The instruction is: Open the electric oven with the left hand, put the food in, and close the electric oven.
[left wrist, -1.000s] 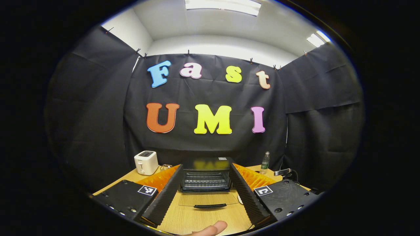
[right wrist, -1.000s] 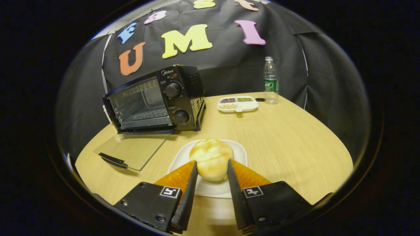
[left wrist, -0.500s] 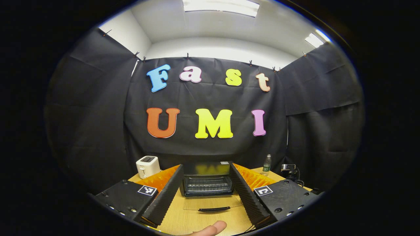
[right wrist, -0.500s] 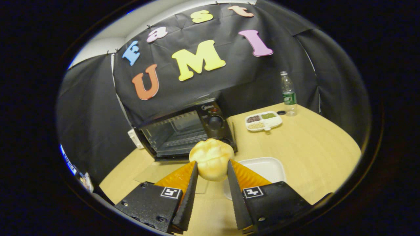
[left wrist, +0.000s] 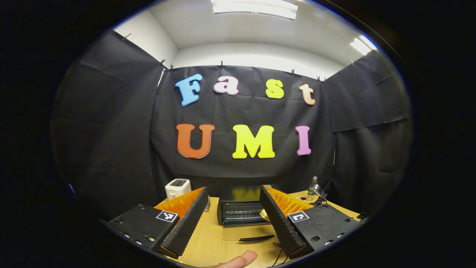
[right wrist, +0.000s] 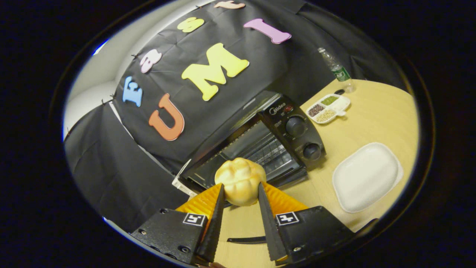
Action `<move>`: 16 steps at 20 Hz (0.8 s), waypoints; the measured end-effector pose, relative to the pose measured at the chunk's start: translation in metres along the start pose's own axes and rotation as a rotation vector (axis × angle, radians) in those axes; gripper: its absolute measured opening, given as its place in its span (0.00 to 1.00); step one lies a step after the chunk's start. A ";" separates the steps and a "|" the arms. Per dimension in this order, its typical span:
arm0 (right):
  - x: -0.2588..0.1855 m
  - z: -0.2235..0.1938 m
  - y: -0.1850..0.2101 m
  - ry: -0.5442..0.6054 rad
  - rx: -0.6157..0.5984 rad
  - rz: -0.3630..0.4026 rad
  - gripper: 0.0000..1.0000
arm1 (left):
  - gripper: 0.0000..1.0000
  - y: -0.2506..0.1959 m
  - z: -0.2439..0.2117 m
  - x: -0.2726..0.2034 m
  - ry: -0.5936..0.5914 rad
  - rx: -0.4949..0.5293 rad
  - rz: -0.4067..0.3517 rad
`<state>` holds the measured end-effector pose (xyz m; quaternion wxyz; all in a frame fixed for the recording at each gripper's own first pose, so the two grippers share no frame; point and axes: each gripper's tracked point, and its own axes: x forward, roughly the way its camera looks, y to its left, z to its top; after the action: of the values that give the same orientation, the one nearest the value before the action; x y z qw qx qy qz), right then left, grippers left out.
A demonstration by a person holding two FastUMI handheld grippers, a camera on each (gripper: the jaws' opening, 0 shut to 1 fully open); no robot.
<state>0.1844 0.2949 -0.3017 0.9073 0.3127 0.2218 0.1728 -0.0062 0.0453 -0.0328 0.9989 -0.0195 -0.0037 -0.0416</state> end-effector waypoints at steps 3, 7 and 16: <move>0.038 -0.011 -0.002 0.027 0.046 -0.057 0.55 | 0.92 0.007 -0.006 0.006 0.021 -0.011 0.009; 0.084 0.001 -0.007 -0.017 -0.064 -0.129 0.51 | 0.92 0.018 -0.013 0.013 0.034 -0.014 0.018; 0.153 0.013 -0.008 -0.099 -0.306 -0.205 0.53 | 0.92 0.021 -0.030 0.030 0.078 -0.040 -0.008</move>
<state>0.3217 0.3516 -0.3430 0.9669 0.1550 0.1790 0.0957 0.0253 0.0630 -0.0636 0.9976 -0.0379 0.0358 -0.0463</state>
